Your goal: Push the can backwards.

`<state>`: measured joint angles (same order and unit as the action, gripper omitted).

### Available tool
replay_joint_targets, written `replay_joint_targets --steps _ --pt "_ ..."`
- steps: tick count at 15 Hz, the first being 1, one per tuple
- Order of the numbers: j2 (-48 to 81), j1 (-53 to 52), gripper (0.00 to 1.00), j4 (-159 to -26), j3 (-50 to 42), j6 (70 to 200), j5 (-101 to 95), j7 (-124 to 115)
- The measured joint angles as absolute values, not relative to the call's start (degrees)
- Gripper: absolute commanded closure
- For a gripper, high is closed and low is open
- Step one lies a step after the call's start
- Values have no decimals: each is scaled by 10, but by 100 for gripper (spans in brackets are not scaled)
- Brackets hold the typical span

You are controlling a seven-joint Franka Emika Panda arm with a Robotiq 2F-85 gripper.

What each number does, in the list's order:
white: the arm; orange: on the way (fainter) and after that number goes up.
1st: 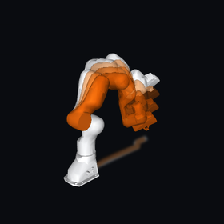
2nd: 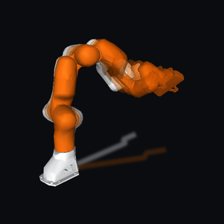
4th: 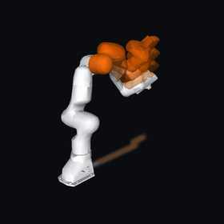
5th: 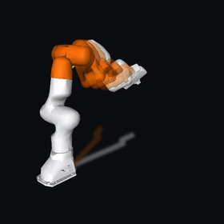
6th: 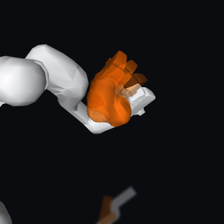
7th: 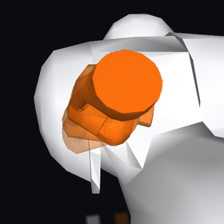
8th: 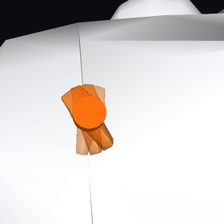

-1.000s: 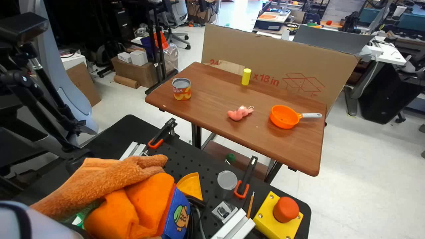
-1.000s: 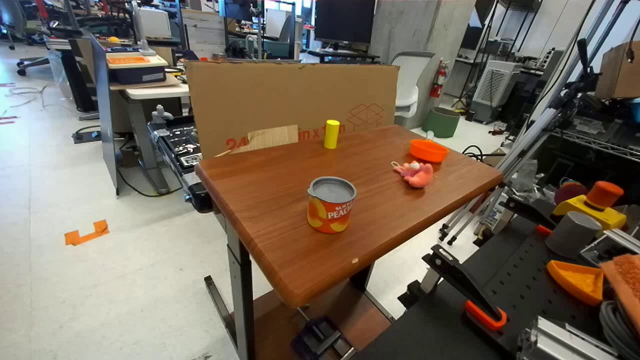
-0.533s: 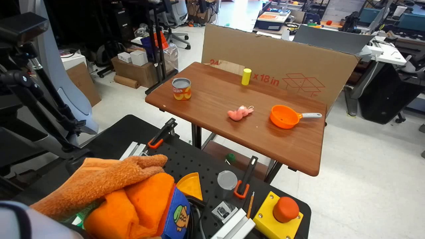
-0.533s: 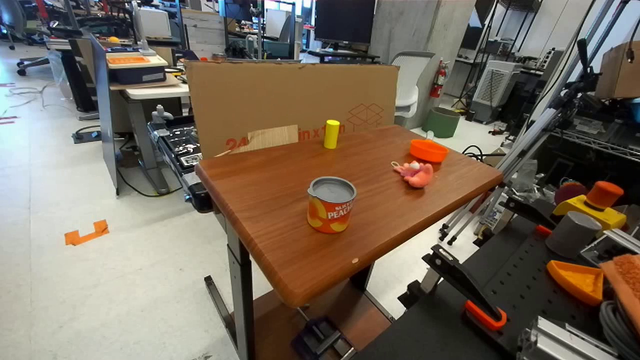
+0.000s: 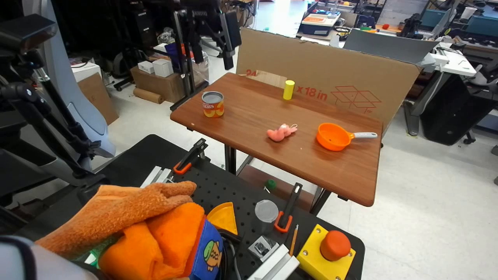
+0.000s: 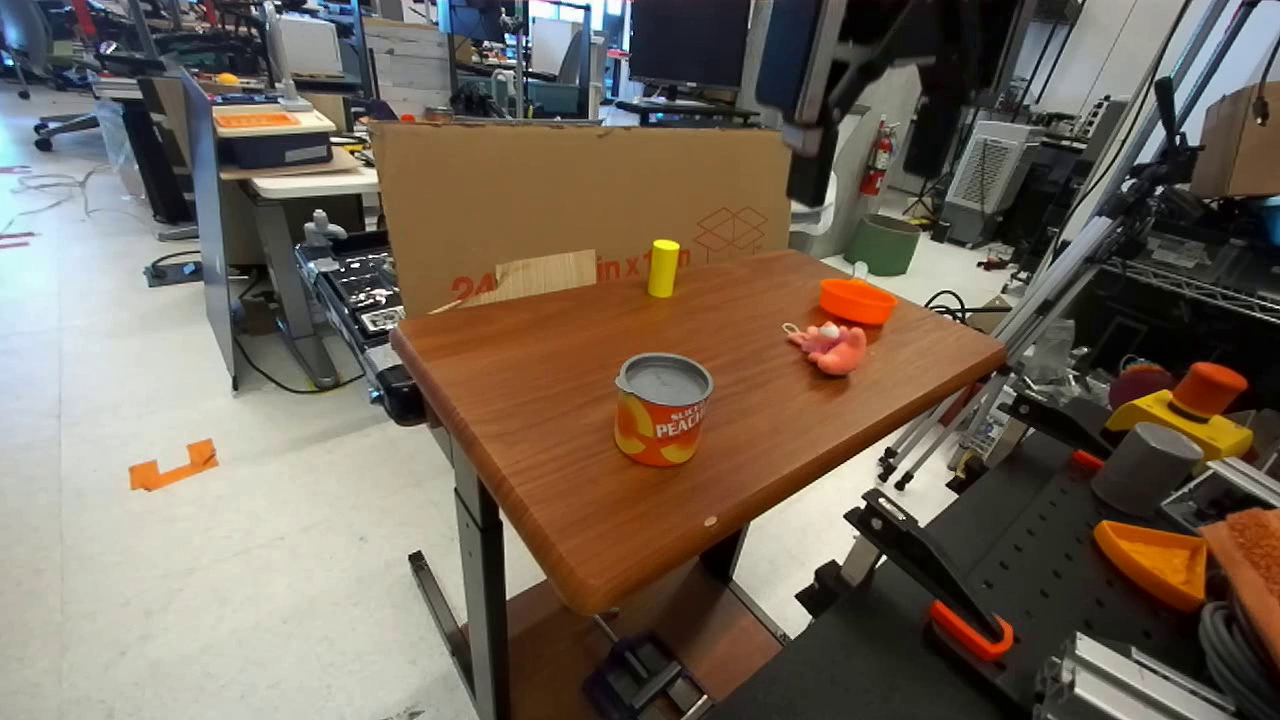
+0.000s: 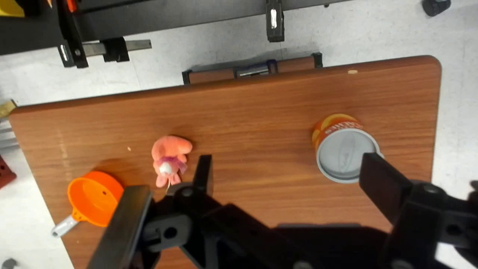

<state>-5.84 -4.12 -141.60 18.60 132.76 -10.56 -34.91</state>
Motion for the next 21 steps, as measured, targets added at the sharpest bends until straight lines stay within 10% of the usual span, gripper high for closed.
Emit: replay_joint_targets --steps 21 --pt "279 -211 0 -1253 93 1223 -249 -431"
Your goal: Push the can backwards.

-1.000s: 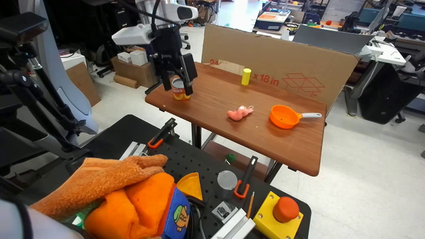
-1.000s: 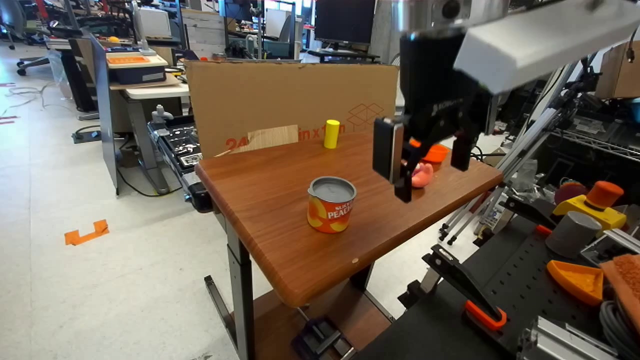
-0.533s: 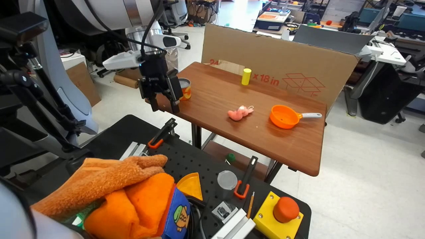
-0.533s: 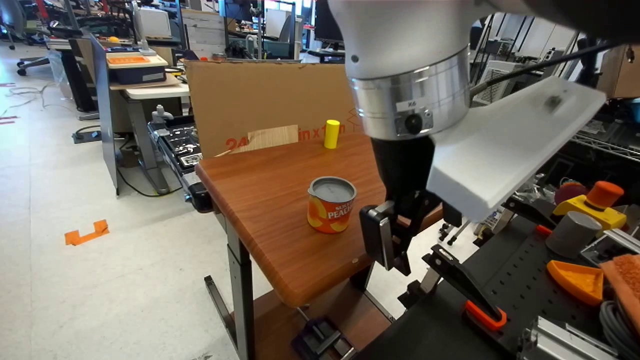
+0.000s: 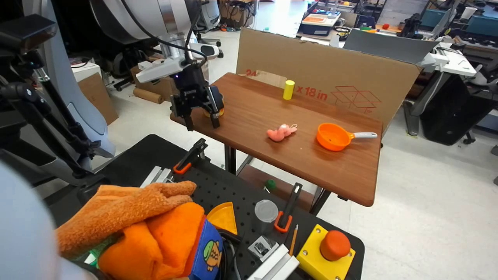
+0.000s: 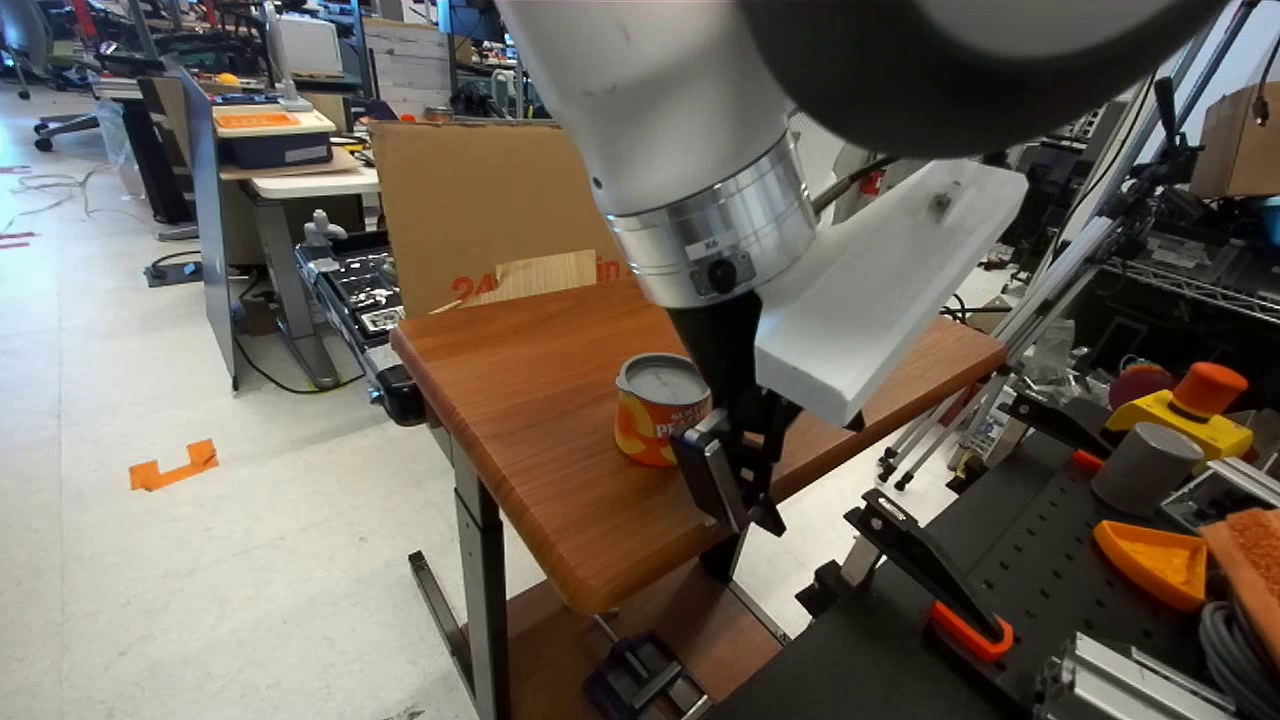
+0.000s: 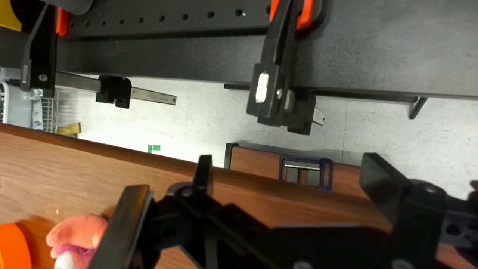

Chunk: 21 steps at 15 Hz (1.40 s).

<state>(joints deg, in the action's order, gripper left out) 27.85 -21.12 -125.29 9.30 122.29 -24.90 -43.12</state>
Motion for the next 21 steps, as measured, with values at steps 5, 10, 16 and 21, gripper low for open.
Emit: replay_joint_targets --steps 5,10,16,21 --pt "308 -231 0 -1212 71 1208 -269 -424" --pt "317 -248 0 -1142 50 1230 -286 -448" --pt "346 -246 0 -1027 15 1231 -286 -465" --pt "375 -241 0 -970 -1 1228 -277 -474"
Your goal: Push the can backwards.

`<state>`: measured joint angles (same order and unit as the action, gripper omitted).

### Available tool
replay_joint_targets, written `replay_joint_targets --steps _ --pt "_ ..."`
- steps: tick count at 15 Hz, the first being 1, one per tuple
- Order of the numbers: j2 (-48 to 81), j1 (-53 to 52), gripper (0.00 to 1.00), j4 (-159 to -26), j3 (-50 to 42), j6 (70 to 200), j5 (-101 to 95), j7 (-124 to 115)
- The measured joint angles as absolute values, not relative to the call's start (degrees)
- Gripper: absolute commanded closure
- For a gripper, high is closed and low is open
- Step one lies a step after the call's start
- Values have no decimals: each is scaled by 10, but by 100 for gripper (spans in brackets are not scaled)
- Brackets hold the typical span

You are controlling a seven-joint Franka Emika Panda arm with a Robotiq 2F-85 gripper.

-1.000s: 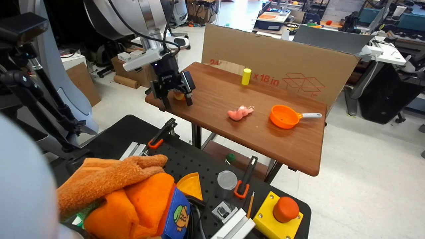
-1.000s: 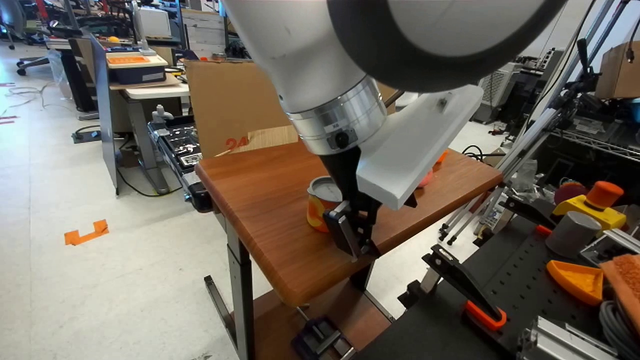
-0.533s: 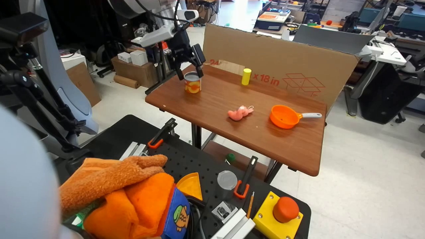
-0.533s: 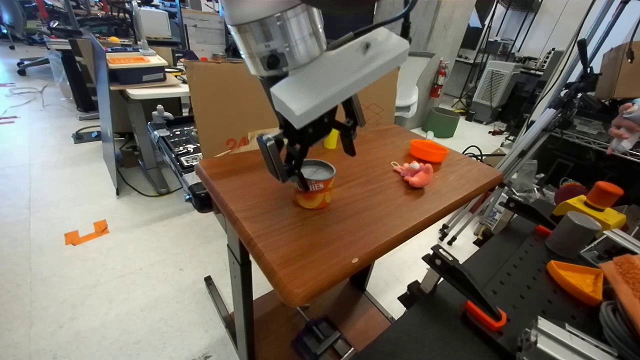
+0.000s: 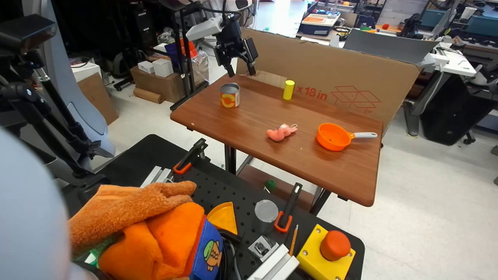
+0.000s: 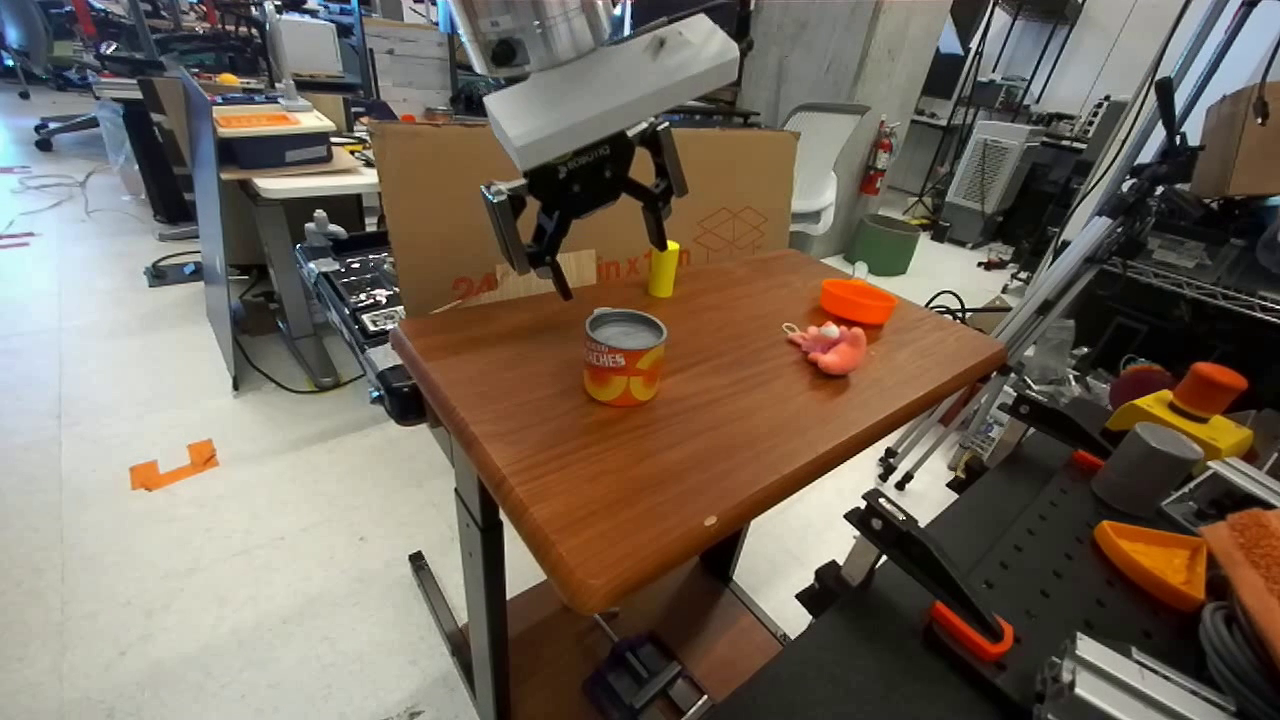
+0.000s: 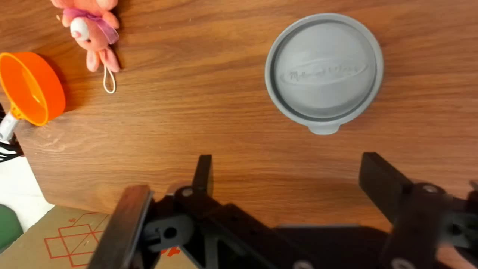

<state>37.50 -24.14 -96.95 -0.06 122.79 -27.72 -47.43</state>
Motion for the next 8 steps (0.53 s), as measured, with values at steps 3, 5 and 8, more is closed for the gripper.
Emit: replay_joint_targets --steps 3,5,8 --pt "369 -242 0 -976 13 1226 -252 -458" --pt "367 -245 0 -978 15 1226 -249 -457" --pt "369 -244 0 -978 11 1226 -250 -457"
